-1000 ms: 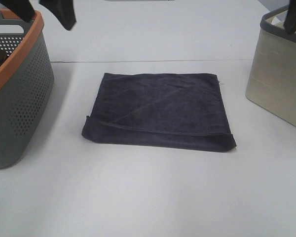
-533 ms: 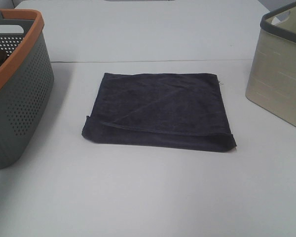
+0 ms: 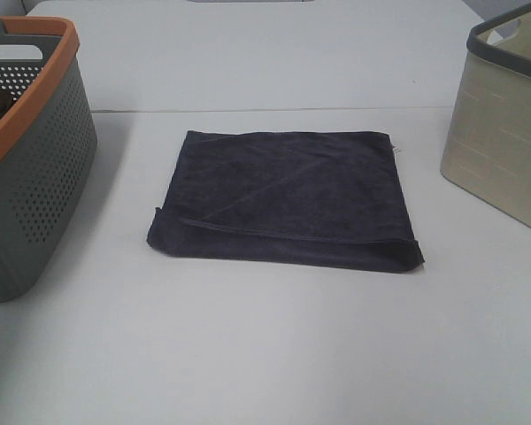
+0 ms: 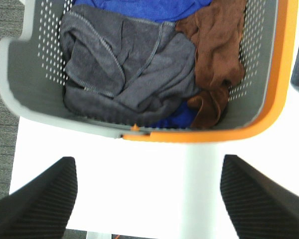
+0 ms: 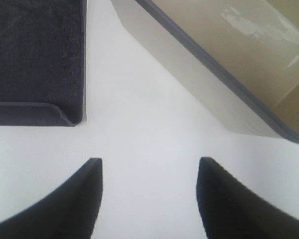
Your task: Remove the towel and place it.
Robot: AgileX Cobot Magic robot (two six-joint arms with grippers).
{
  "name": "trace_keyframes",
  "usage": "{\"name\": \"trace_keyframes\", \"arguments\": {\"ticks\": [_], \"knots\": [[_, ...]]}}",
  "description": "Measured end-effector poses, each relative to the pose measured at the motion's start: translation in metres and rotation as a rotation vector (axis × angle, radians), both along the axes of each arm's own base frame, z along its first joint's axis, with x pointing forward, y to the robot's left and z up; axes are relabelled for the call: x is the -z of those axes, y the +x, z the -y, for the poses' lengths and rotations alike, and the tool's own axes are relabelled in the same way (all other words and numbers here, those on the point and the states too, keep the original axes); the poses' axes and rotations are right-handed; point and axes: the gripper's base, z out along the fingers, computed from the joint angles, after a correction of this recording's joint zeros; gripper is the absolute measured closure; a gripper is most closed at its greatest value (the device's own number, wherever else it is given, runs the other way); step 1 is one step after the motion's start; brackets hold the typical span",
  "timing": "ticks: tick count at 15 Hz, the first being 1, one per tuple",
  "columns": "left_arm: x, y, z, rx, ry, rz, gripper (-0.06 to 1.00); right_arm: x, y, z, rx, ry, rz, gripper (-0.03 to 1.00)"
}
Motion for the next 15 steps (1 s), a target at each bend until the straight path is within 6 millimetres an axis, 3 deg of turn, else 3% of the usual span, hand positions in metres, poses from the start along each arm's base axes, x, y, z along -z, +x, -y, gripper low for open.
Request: {"name": "trace_keyframes", "arguments": {"ticks": [4, 8, 11, 15], "knots": [[0.01, -0.056, -0.001, -0.003, 0.073, 0.148, 0.2, 0.026, -0.06, -0.005, 0.001, -0.007, -0.003, 0.47], [0.026, -0.096, 0.0, 0.002, 0.124, 0.285, 0.2, 0.071, -0.099, -0.009, -0.002, -0.013, 0.01, 0.47], [0.04, -0.118, -0.001, -0.02, 0.151, 0.352, 0.2, 0.079, -0.123, -0.012, -0.017, -0.038, 0.142, 0.47], [0.06, -0.154, 0.001, -0.029, 0.159, 0.447, 0.2, 0.089, -0.168, -0.016, -0.033, -0.075, 0.349, 0.47]]}}
